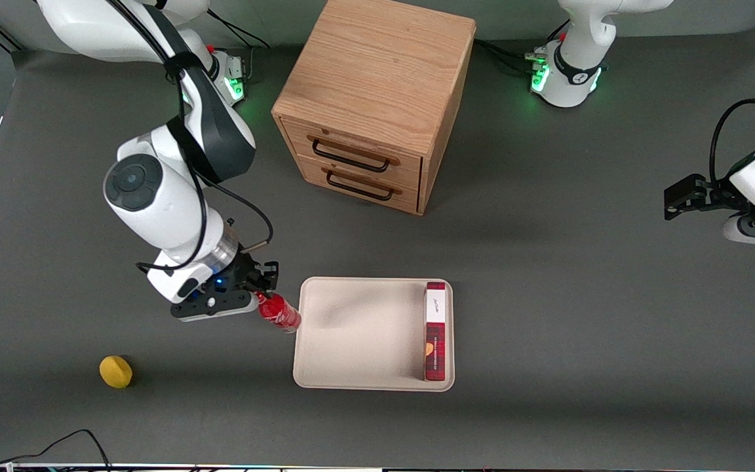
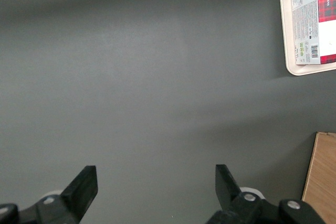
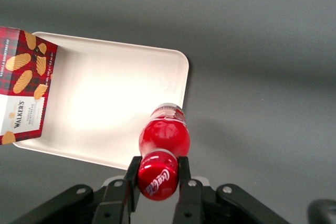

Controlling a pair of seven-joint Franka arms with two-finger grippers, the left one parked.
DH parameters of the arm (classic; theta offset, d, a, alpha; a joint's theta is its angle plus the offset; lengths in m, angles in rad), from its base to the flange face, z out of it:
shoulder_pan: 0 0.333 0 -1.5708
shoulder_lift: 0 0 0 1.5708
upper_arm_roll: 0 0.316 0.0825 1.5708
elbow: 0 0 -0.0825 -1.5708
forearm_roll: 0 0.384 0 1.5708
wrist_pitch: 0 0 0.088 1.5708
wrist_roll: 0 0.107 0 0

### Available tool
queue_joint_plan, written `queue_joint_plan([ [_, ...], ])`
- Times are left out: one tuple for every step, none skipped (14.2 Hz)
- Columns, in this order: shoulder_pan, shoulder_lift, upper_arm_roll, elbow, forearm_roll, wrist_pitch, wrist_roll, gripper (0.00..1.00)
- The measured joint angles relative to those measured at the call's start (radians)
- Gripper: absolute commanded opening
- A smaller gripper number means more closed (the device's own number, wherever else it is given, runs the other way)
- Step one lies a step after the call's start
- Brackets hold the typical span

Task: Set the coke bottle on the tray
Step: 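Lower the bottle onto the tray beside the shortbread box and open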

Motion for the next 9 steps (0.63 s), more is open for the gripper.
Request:
queue_joint_plan([
  [0.009, 0.009, 0.0, 0.004, -0.031, 0.003, 0.001, 0.0],
  [0.014, 0.016, 0.0, 0.007, -0.05, 0.011, 0.002, 0.0],
  [0.015, 0.025, 0.0, 0.007, -0.055, 0.034, 0.002, 0.0],
  [0.015, 0.038, -0.001, 0.007, -0.056, 0.066, 0.002, 0.0],
  [0.015, 0.054, -0.001, 0.008, -0.056, 0.096, 0.002, 0.0],
  [0.016, 0.073, -0.001, 0.01, -0.056, 0.119, 0.002, 0.0],
  [0.017, 0.094, -0.001, 0.017, -0.056, 0.139, 0.002, 0.0],
  [0.019, 0.12, -0.001, 0.034, -0.056, 0.149, 0.002, 0.0],
  [0.02, 0.147, -0.001, 0.06, -0.056, 0.154, 0.002, 0.0],
])
